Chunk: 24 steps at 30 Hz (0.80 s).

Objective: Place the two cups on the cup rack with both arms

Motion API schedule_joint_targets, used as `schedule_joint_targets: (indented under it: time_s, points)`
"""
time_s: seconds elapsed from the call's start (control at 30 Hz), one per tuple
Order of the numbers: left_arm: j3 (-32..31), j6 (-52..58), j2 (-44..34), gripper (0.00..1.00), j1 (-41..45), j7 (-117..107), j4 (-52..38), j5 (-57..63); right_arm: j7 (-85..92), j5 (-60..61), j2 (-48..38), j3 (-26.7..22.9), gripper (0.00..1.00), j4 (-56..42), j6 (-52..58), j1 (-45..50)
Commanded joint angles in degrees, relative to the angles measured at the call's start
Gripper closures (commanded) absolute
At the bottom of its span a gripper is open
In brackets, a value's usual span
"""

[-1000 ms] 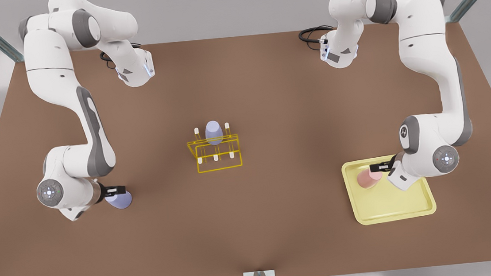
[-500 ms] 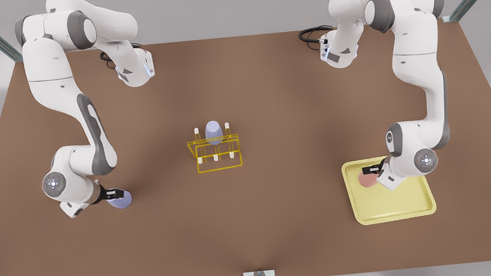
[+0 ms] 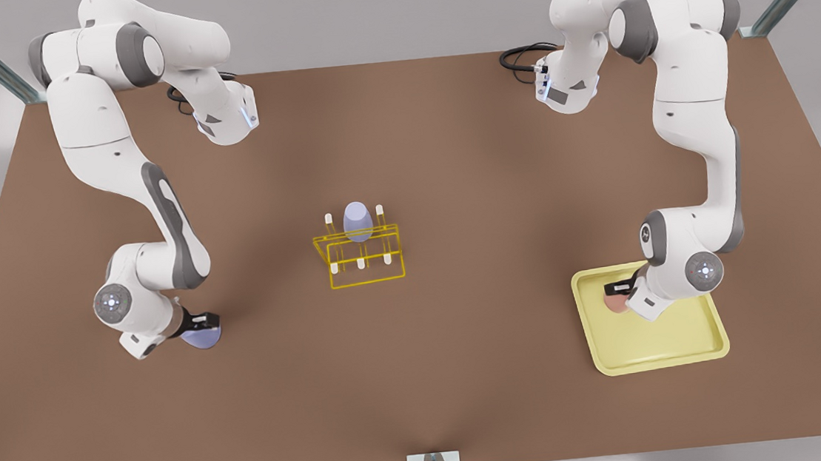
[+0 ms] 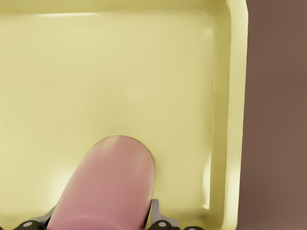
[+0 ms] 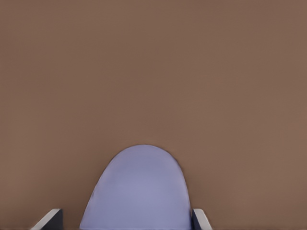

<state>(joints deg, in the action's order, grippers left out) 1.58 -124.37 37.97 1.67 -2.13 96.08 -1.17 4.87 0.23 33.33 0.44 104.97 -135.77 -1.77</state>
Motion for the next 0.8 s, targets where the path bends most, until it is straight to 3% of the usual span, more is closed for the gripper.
schedule_joint_targets:
  time_s: [0.0, 0.17, 0.3, 0.47, 0.63, 0.77]
  points:
    - [0.0, -0.3, 0.1, 0.23, 0.0, 0.2, -0.1, -0.2, 2.3, 0.1, -0.1, 0.0, 0.00, 0.7, -2.9, -0.1]
    - [-0.1, -0.4, 0.9, 0.23, 0.0, 0.1, -0.5, -0.2, 2.3, 0.1, 0.0, 0.0, 0.00, 0.6, -3.0, 0.1]
    - [-0.2, -0.3, 0.6, 0.23, 0.2, -0.1, -0.8, -0.2, 2.3, 0.0, 0.2, 0.1, 0.12, 0.3, -3.1, 0.1]
    - [-0.6, 0.5, -0.1, 0.26, 0.9, -3.0, -1.4, -0.2, 2.3, -0.1, 1.0, 0.0, 0.13, 0.3, -4.2, 0.2]
    - [-4.8, 25.9, -0.1, 0.26, 1.0, -11.5, -19.1, 0.3, 2.3, -0.1, 1.6, 0.1, 0.15, 0.2, -4.6, 0.6]
    - [-9.7, 26.8, 1.0, 0.26, 11.2, -43.2, -26.6, 0.1, 2.3, 0.0, 1.4, 0.1, 0.17, 0.1, -4.5, 0.6]
